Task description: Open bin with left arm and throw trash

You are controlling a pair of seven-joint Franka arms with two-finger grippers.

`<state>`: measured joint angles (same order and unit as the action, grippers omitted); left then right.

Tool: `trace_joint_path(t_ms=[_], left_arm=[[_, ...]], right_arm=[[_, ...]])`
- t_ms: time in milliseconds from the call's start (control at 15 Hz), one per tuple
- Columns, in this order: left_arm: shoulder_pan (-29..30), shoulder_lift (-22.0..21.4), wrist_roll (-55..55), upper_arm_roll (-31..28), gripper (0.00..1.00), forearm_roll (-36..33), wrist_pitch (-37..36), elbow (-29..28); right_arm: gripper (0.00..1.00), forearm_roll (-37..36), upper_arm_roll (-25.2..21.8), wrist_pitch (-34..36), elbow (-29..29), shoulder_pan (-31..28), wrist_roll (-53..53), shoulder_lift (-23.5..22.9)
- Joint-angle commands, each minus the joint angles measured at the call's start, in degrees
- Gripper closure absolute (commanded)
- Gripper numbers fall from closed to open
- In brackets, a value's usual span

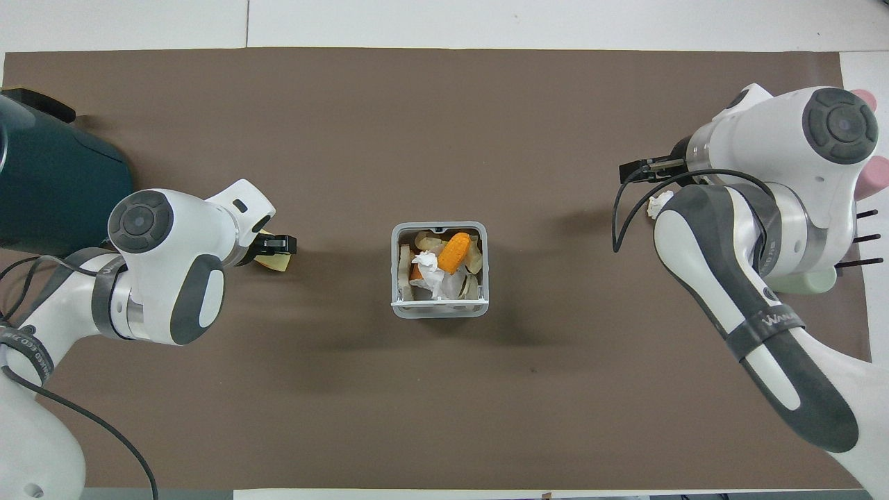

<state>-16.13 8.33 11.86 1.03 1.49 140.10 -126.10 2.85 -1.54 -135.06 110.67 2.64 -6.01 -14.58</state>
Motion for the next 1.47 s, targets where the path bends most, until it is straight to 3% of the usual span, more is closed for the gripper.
trace_joint_path(t_ms=[0,200,400,467,667,867,1000,1067,1133,1200,1267,1400], left_arm=[[-0.6,-3.9,3.4,-0.2,1.00,-0.7,-2.9,2.4],[-3.9,-3.2,5.4,0.0,1.00,-0.6,-13.3,12.1],[-8.5,-2.5,14.0,0.0,1.00,0.5,-15.6,17.6],[-10.3,-2.0,15.5,0.0,1.00,2.7,-15.2,18.2],[-15.1,-1.8,17.0,0.0,1.00,8.2,-10.7,17.5],[-20.9,-0.3,23.7,0.0,1.00,8.6,-6.4,16.6],[-23.3,-0.2,26.5,0.0,1.00,8.6,-5.6,15.7],[-23.6,-0.4,26.4,0.1,0.83,8.6,-5.0,14.6],[-23.9,-0.5,26.5,0.0,0.48,8.6,-4.8,14.4],[-24.0,-0.5,26.5,0.0,0.01,8.6,-4.6,14.4],[-24.0,-0.5,26.6,0.0,0.00,8.6,-4.9,14.5],[-24.0,-0.6,26.3,0.0,0.00,8.6,-5.8,14.5]], right_arm=[[0.00,-1.1,0.8,-2.3,0.6,-1.5,-4.1,-1.5],[0.01,-1.1,0.8,-2.4,0.7,-1.7,-5.1,-2.6],[0.16,-0.9,0.8,-2.4,1.0,-2.1,-8.3,-3.0],[0.23,-0.9,0.8,-2.5,1.4,-2.3,-8.9,-3.5],[0.26,-0.9,0.8,-4.0,4.4,-2.6,-11.6,-3.2],[0.27,-0.8,0.8,-4.4,5.8,-2.6,-12.5,-3.2],[0.41,-0.8,0.8,-4.4,5.7,-2.6,-12.5,-3.3],[0.55,-0.8,0.8,-4.3,5.7,-2.6,-12.5,-3.3],[0.74,-0.8,0.8,-4.3,5.7,-2.5,-12.5,-3.3],[0.93,-0.8,0.8,-4.3,5.7,-2.5,-12.5,-3.3],[1.00,-0.8,0.8,-3.6,5.3,-2.2,-12.3,-3.3],[1.00,-0.8,0.8,-1.3,3.5,-2.0,-12.2,-3.3]])
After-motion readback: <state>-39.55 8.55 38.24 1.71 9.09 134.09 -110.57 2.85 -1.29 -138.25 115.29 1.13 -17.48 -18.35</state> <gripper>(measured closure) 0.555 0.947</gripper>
